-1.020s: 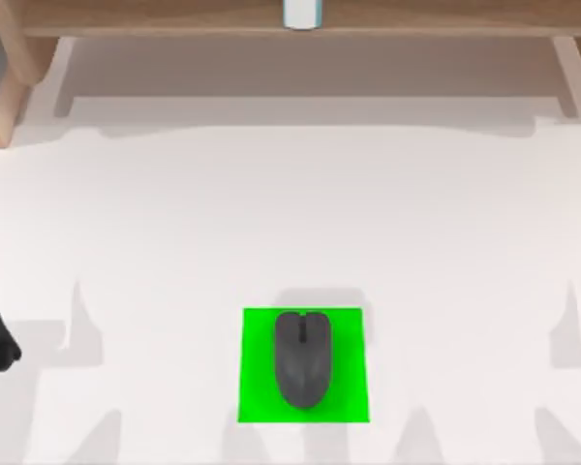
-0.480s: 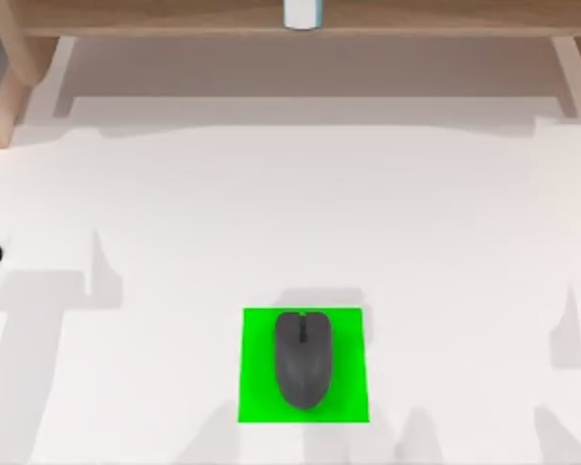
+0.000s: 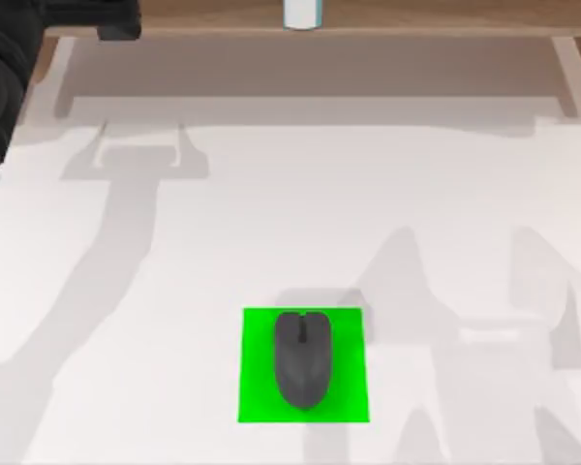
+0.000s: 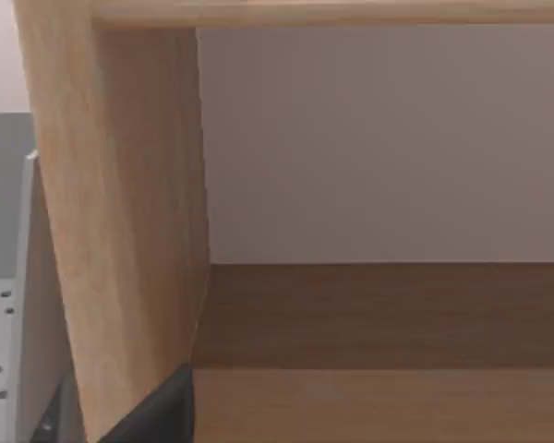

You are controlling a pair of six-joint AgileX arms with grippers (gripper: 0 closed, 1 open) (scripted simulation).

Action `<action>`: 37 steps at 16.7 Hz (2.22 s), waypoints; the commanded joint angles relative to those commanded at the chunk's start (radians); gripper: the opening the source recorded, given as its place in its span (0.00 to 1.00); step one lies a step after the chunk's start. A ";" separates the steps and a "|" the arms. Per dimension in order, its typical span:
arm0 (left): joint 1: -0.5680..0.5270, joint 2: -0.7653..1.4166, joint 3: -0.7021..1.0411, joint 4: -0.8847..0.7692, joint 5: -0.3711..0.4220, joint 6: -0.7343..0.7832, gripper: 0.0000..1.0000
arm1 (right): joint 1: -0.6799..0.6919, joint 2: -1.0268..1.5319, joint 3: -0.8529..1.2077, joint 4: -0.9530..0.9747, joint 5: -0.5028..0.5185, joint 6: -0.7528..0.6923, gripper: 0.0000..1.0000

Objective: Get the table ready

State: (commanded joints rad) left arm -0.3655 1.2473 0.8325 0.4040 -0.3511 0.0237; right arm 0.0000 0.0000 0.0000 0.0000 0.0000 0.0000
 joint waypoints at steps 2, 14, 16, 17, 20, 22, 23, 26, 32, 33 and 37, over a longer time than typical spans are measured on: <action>-0.061 0.196 0.131 0.062 -0.056 0.002 1.00 | 0.000 0.000 0.000 0.000 0.000 0.000 1.00; -0.289 0.935 0.648 0.319 -0.261 -0.012 1.00 | 0.000 0.000 0.000 0.000 0.000 0.000 1.00; -0.291 0.941 0.653 0.322 -0.263 -0.013 1.00 | 0.000 0.000 0.000 0.000 0.000 0.000 1.00; -0.291 0.941 0.653 0.322 -0.263 -0.013 1.00 | 0.000 0.000 0.000 0.000 0.000 0.000 1.00; -0.286 0.941 0.652 0.319 -0.260 -0.013 1.00 | 0.000 0.000 0.000 0.000 0.000 0.000 1.00; -0.282 0.957 0.681 0.309 -0.254 -0.013 1.00 | 0.000 0.000 0.000 0.000 0.000 0.000 1.00; -0.278 0.968 0.700 0.302 -0.250 -0.013 1.00 | 0.000 0.000 0.000 0.000 0.000 0.000 1.00; -0.268 0.996 0.747 0.282 -0.239 -0.014 1.00 | 0.000 0.000 0.000 0.000 0.000 0.000 1.00; -0.268 0.998 0.750 0.280 -0.239 -0.014 0.85 | 0.000 0.000 0.000 0.000 0.000 0.000 1.00; -0.268 0.998 0.750 0.280 -0.239 -0.014 0.77 | 0.000 0.000 0.000 0.000 0.000 0.000 1.00; -0.268 0.998 0.750 0.280 -0.239 -0.014 0.47 | 0.000 0.000 0.000 0.000 0.000 0.000 1.00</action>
State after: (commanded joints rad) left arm -0.6330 2.2451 1.5828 0.6845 -0.5897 0.0099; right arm 0.0000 0.0000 0.0000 0.0000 0.0000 0.0000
